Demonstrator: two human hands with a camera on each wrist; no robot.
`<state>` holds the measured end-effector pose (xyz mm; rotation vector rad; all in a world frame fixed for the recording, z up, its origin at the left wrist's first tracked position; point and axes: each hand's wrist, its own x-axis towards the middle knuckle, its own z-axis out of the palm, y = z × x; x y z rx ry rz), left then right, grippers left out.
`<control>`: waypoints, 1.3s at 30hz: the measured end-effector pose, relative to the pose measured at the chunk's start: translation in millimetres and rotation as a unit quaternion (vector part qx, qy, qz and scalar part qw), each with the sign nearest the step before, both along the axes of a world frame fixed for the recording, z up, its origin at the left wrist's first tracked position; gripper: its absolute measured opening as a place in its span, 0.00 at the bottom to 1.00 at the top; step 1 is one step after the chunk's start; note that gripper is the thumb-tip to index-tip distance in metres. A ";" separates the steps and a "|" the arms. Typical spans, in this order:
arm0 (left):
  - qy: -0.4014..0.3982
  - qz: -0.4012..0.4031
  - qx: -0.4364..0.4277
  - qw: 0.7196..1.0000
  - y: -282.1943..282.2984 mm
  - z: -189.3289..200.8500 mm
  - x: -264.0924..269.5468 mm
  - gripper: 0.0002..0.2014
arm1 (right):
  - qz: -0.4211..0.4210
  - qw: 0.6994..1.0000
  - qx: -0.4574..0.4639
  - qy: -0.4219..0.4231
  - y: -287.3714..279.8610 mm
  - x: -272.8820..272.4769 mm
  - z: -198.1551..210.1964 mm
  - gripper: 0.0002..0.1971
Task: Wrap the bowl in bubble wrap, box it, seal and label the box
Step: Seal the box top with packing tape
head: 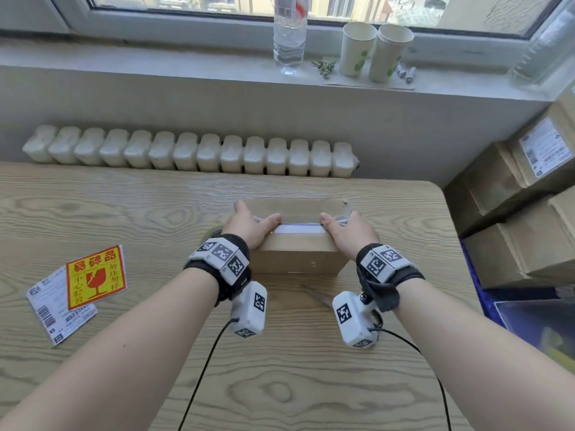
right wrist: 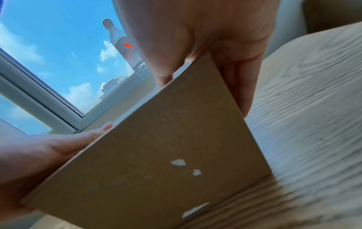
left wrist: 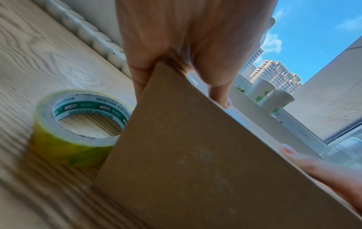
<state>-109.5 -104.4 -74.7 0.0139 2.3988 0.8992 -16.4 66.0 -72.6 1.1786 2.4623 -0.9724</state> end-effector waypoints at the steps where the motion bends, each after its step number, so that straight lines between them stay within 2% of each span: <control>1: -0.002 -0.010 -0.004 1.000 -0.7 -0.5 -3.4 0.38 | 0.007 1.000 0.005 -0.003 3.0 -1.2 -1.1 0.34; 5: 0.018 -0.019 0.012 1.000 -7.6 -9.5 -7.5 0.29 | 0.025 1.000 0.006 -0.013 8.6 0.3 -1.1 0.30; 8: 0.048 -0.012 0.055 0.997 -17.0 -21.0 -5.9 0.25 | 0.020 0.999 -0.020 0.022 11.4 5.6 -2.1 0.29; 9: 0.043 -0.005 0.068 0.997 -19.2 -24.0 -5.4 0.26 | 0.011 0.998 -0.048 0.036 12.8 8.6 -3.2 0.30; 11: 0.004 0.007 0.103 0.995 -21.5 -27.7 -3.2 0.31 | -0.032 0.985 -0.164 0.042 13.4 20.3 -3.0 0.30; 12: -0.026 0.022 0.132 0.991 -21.6 -29.0 -1.8 0.35 | -0.036 0.976 -0.214 0.035 12.7 27.6 -2.1 0.33; 13: -0.060 0.049 0.162 0.984 -22.6 -31.9 -1.9 0.39 | -0.004 0.973 -0.231 0.026 12.9 33.3 -3.2 0.39; 15: -0.123 0.103 0.213 0.964 -25.5 -27.7 0.2 0.45 | 0.074 0.977 -0.198 0.029 11.1 41.1 -3.4 0.53; 16: -0.137 0.109 0.226 0.958 -26.3 -19.4 2.8 0.46 | 0.087 0.978 -0.185 0.044 10.8 42.3 -2.5 0.56; 17: -0.143 0.097 0.223 0.960 -26.9 -6.4 4.4 0.47 | 0.085 0.978 -0.181 0.063 10.8 42.2 -0.1 0.53; 19: -0.109 0.048 0.205 0.971 -30.3 28.9 8.4 0.49 | 0.079 0.976 -0.171 0.110 7.6 40.7 12.2 0.39; 20: -0.084 0.031 0.197 0.976 -33.8 44.6 8.7 0.46 | 0.077 0.974 -0.168 0.131 5.1 40.6 20.7 0.34; 23: -0.048 -0.012 0.195 0.980 -47.1 72.5 4.2 0.24 | 0.072 0.974 -0.152 0.151 -4.3 39.8 39.7 0.25; 24: -0.050 -0.023 0.177 0.983 -53.0 77.3 4.4 0.22 | 0.074 0.977 -0.144 0.137 -8.7 40.7 46.2 0.24; 27: -0.084 -0.052 0.066 0.993 -72.5 74.1 9.3 0.33 | 0.090 0.983 -0.141 0.073 -20.2 46.1 54.3 0.25; 29: -0.123 -0.063 0.021 0.990 -82.9 63.8 18.7 0.30 | 0.108 0.983 -0.144 0.026 -27.0 52.0 53.5 0.26; 33: -0.183 -0.042 -0.004 0.982 -97.4 44.1 42.9 0.25 | 0.120 0.978 -0.151 -0.076 -40.2 58.5 37.7 0.32; 36: -0.178 -0.027 -0.035 0.983 -105.7 33.0 51.9 0.24 | 0.121 0.974 -0.149 -0.123 -50.3 60.5 23.9 0.37; 39: -0.162 -0.022 -0.033 0.986 -108.7 28.2 51.2 0.20 | 0.116 0.976 -0.138 -0.124 -54.7 59.6 22.3 0.32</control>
